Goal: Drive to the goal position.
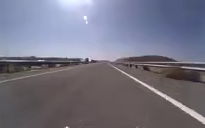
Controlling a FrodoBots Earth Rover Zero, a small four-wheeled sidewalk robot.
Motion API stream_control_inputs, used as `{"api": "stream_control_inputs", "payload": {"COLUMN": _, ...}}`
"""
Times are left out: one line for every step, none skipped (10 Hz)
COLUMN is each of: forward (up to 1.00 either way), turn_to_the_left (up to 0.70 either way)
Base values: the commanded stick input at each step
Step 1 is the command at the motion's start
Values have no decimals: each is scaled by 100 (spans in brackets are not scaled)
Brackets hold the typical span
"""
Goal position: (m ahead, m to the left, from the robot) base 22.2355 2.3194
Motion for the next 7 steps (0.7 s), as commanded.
{"api": "stream_control_inputs", "payload": {"forward": 100, "turn_to_the_left": 0}}
{"api": "stream_control_inputs", "payload": {"forward": 100, "turn_to_the_left": 0}}
{"api": "stream_control_inputs", "payload": {"forward": 100, "turn_to_the_left": 0}}
{"api": "stream_control_inputs", "payload": {"forward": 100, "turn_to_the_left": 0}}
{"api": "stream_control_inputs", "payload": {"forward": 100, "turn_to_the_left": 0}}
{"api": "stream_control_inputs", "payload": {"forward": 100, "turn_to_the_left": 0}}
{"api": "stream_control_inputs", "payload": {"forward": 100, "turn_to_the_left": 0}}
